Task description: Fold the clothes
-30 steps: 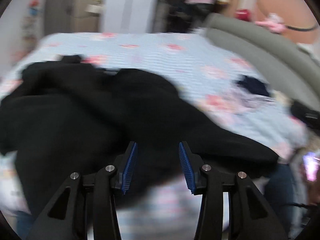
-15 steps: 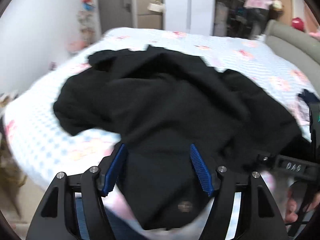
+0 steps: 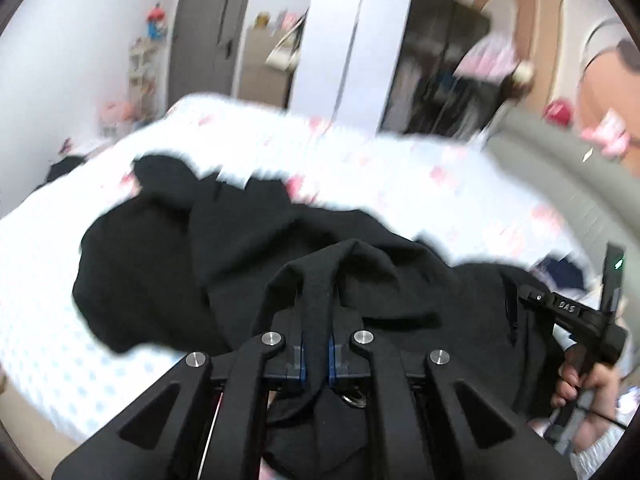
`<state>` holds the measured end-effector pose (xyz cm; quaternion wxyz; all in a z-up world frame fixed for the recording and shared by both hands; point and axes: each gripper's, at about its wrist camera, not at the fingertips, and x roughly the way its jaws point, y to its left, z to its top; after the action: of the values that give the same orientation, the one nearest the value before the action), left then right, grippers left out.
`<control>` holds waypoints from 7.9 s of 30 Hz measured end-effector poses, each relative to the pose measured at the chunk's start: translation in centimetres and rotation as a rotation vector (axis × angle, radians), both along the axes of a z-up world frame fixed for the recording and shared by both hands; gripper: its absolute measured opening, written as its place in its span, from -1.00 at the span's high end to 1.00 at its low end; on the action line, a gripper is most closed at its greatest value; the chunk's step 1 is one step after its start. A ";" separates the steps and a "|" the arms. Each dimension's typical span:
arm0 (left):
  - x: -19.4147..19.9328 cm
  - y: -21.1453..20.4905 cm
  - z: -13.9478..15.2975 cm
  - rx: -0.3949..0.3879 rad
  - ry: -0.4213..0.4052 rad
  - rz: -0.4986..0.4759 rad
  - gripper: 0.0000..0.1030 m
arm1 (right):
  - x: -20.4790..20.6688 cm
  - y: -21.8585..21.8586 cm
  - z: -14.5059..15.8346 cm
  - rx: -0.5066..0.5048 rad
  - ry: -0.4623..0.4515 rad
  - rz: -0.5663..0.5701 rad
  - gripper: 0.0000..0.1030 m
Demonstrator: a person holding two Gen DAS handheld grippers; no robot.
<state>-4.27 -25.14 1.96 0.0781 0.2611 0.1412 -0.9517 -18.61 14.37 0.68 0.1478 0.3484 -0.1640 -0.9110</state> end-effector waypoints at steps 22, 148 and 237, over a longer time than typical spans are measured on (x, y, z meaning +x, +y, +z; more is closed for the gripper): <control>5.9 4.1 -7.8 0.174 -0.093 0.021 0.17 | 7.9 5.4 -10.4 0.159 -0.274 0.132 -0.09; -4.6 -12.7 -1.8 -0.196 -0.213 0.502 0.85 | -7.0 -8.4 -0.4 -0.053 -0.115 0.492 -0.44; -18.2 21.7 -11.3 0.529 -0.336 -0.433 0.87 | 12.7 13.1 -3.1 -0.057 -0.130 0.185 0.49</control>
<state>-22.46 -3.48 -9.32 -0.1729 0.4482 0.3091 -0.8208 -5.92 27.44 -2.43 0.2302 0.4160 -0.1664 -0.8639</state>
